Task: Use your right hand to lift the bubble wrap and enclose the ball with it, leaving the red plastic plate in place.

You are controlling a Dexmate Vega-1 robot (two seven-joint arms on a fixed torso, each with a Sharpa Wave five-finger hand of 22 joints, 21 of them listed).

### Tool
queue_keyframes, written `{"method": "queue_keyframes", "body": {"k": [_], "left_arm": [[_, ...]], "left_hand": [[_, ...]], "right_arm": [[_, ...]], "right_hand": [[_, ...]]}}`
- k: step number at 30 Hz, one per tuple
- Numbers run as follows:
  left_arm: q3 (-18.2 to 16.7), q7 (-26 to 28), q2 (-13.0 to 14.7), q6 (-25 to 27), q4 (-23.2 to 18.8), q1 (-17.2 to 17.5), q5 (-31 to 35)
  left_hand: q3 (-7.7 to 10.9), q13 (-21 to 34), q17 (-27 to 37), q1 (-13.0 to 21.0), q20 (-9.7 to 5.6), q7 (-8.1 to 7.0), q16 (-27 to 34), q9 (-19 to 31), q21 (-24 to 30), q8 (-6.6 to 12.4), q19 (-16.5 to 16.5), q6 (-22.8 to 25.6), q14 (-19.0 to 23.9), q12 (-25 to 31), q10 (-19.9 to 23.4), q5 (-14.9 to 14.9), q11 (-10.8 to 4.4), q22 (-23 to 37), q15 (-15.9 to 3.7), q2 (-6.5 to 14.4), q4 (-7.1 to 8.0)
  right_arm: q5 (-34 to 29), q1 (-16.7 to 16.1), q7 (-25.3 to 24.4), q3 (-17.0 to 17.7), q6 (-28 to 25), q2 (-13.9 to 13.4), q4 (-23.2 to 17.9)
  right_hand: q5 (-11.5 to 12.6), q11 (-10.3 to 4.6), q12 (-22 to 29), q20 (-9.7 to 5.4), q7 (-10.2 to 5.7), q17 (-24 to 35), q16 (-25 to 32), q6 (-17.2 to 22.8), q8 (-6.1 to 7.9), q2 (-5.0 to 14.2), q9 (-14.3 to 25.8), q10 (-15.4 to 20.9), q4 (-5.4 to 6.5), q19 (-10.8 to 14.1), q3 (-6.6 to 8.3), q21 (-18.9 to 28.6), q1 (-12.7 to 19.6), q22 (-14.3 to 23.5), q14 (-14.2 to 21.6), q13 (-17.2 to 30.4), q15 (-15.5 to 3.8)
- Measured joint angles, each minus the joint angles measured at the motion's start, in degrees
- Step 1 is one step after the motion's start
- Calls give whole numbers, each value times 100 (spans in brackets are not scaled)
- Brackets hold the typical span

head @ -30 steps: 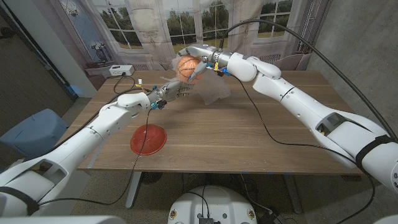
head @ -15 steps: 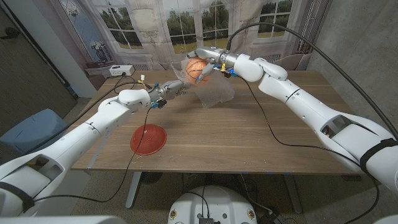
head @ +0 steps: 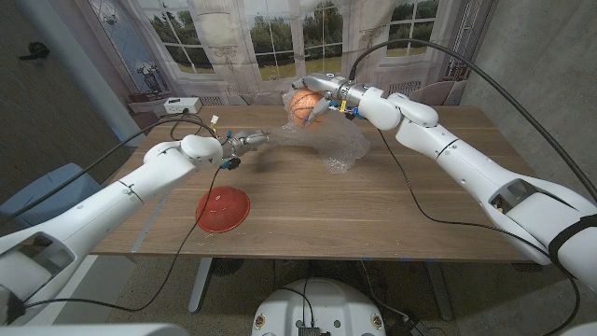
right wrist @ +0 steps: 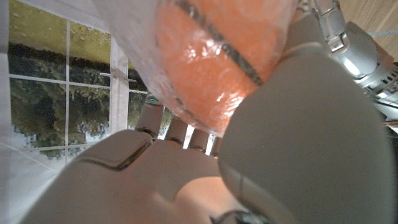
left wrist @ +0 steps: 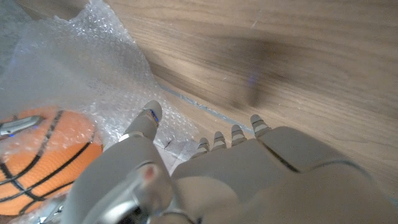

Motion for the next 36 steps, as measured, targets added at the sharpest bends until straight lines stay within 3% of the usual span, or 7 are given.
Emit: {"method": "queue_keyframes", "body": {"k": [9, 14, 28, 29, 31, 35, 36], "left_arm": [[-207, 180, 189, 73, -210, 322, 124], [-269, 226, 233, -65, -276, 437, 207], [-554, 226, 394, -65, -681, 805, 207], [-581, 356, 410, -403, -725, 839, 314], [-640, 356, 446, -403, -825, 917, 314], [-737, 415, 508, -534, -978, 1047, 319], [-776, 421, 532, -545, -1034, 1094, 319]], "left_hand": [[-65, 0, -9, -23, -212, 93, 29, 0, 0, 46, 7, -12, 16, 45, 2, 0, -61, 0, -124, -83, 65], [-65, 0, -16, -22, -212, 93, 29, -17, 0, 67, 7, -12, -14, 46, 2, 0, -61, 0, -154, -83, 65], [-127, 1, -15, -75, -211, 37, 29, -17, 0, 67, 7, 0, 16, 45, 3, 0, -60, -1, -184, -135, 79], [-144, 1, -15, -75, -211, 37, 29, -16, 0, 67, 7, 1, 16, 45, 3, 0, -60, -1, -184, -135, 96], [-151, 1, -15, -75, -211, 37, 29, -16, 0, 67, 7, 0, 16, 45, 3, 0, -60, -1, -184, -135, 104], [-160, 1, -15, -98, -211, -9, 29, -16, 0, 67, 7, -1, 16, 46, 3, 0, -60, -1, -184, -158, 113], [-170, 1, -15, -98, -211, -17, 29, -16, 0, 67, 7, 7, 16, 45, 3, 0, -60, -1, -184, -158, 120]], "right_arm": [[-140, -307, 443, -122, 60, -291, -312], [-254, -560, 671, -124, -6, -467, -675], [-258, -560, 1509, -124, -296, -467, -675], [-229, -804, 1542, -166, -298, -571, -856], [-174, -804, 1585, -166, -292, -571, -856], [-65, -795, 1634, -191, -246, -516, -713], [-19, -733, 1640, -220, -221, -429, -503]], "right_hand": [[-15, -21, 6, 0, -1, 46, -3, 60, 6, -1, 14, 23, -24, 0, 25, 43, 1, -5, 0, 4, 0], [-16, -21, 24, 0, -1, 48, -22, 59, 36, -1, 44, 23, -40, 0, 41, 64, 1, -8, 1, 6, 1], [-37, -21, 48, 0, -32, 96, -46, 91, 94, -42, 145, 23, -47, 0, 50, 107, 42, -11, 2, 14, 2], [-38, -21, 61, 0, -32, 99, -48, 91, 114, -48, 149, 23, -47, 0, 50, 107, 47, -10, 2, 14, 2], [-38, -21, 61, 0, -31, 99, -63, 90, 122, -48, 179, 23, -47, 0, 51, 108, 48, -8, 2, 15, 2], [-40, -21, 61, 0, -31, 102, -68, 90, 123, -48, 200, 23, -50, 0, 77, 152, 48, -6, 2, 16, 2], [-41, -21, 61, 0, -31, 117, -68, 90, 123, -48, 202, 23, -50, 0, 77, 152, 48, -6, 2, 16, 2]]}}
